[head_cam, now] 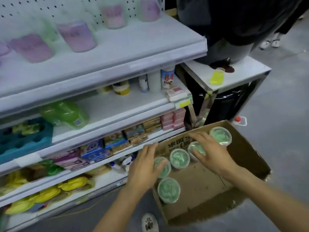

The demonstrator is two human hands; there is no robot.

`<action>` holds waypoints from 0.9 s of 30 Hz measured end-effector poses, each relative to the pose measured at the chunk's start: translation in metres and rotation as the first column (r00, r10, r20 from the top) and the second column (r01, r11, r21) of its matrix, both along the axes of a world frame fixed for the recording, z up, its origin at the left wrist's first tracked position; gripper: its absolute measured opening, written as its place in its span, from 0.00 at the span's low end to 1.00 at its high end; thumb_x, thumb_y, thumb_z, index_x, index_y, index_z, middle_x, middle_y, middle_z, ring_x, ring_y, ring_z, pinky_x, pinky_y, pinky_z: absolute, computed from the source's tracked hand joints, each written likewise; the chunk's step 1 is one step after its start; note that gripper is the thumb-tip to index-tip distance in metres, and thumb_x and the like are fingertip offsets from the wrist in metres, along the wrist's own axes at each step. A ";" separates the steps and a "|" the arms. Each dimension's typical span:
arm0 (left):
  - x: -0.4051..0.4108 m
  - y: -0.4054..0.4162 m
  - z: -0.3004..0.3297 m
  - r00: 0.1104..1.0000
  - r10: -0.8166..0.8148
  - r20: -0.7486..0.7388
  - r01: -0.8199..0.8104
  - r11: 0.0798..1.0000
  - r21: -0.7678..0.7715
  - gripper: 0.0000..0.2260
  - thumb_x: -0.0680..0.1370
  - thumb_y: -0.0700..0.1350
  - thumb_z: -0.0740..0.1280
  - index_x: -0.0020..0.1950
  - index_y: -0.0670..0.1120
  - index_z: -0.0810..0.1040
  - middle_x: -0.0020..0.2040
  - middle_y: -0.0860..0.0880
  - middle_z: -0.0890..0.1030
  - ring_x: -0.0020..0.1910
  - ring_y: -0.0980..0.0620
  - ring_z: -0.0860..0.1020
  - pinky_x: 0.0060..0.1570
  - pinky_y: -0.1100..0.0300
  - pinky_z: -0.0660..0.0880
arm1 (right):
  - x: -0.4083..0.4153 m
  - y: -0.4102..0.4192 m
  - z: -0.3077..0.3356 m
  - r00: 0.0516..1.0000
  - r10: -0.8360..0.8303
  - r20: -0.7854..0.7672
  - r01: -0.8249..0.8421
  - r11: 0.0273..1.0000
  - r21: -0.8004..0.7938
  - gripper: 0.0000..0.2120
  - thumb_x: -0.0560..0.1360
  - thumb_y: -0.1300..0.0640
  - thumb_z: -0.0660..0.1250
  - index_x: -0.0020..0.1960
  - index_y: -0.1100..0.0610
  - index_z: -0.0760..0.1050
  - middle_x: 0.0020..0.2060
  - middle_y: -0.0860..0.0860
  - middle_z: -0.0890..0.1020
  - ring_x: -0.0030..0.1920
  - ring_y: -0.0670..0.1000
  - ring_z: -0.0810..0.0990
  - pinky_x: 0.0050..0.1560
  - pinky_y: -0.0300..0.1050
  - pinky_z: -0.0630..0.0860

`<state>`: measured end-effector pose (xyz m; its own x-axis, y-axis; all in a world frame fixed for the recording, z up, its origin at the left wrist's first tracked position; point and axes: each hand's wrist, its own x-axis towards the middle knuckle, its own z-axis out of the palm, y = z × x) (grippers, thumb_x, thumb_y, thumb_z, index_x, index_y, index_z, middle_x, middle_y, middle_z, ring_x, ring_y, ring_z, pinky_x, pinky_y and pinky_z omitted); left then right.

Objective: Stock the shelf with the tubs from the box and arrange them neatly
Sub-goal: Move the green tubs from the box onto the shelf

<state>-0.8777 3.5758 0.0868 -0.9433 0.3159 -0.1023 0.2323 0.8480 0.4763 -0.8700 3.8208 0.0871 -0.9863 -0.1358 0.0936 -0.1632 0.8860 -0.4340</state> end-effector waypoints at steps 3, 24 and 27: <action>0.005 0.022 -0.054 0.985 -0.004 0.170 0.007 1.000 -0.018 0.27 0.78 0.58 0.61 0.75 0.54 0.58 0.72 0.53 0.63 0.68 0.52 0.66 0.57 0.58 0.69 | 0.015 0.016 -0.057 0.980 -0.050 0.191 0.063 0.996 -0.060 0.24 0.76 0.46 0.65 0.70 0.44 0.64 0.66 0.46 0.72 0.61 0.48 0.74 0.50 0.43 0.76; -0.106 0.046 -0.282 0.760 0.429 0.487 -0.199 0.868 -0.455 0.21 0.78 0.44 0.62 0.68 0.39 0.59 0.69 0.37 0.66 0.66 0.37 0.70 0.60 0.49 0.70 | -0.073 -0.008 -0.307 0.287 -0.297 0.911 0.951 0.198 -0.235 0.12 0.79 0.57 0.62 0.61 0.59 0.71 0.39 0.55 0.76 0.35 0.51 0.75 0.34 0.47 0.77; -0.104 0.045 -0.280 0.793 0.382 0.475 -0.186 0.894 -0.409 0.17 0.80 0.44 0.59 0.67 0.40 0.61 0.68 0.36 0.66 0.65 0.36 0.70 0.61 0.47 0.69 | -0.077 -0.006 -0.302 0.286 -0.369 0.884 0.952 0.216 -0.218 0.13 0.79 0.57 0.62 0.60 0.62 0.72 0.37 0.56 0.76 0.33 0.51 0.72 0.31 0.45 0.72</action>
<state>-0.9821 3.6207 -0.1929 -0.7470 -0.1025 -0.6569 -0.2503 0.9587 0.1350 -0.9474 3.8147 -0.2149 -0.4218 0.4193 -0.8039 0.8448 -0.1402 -0.5164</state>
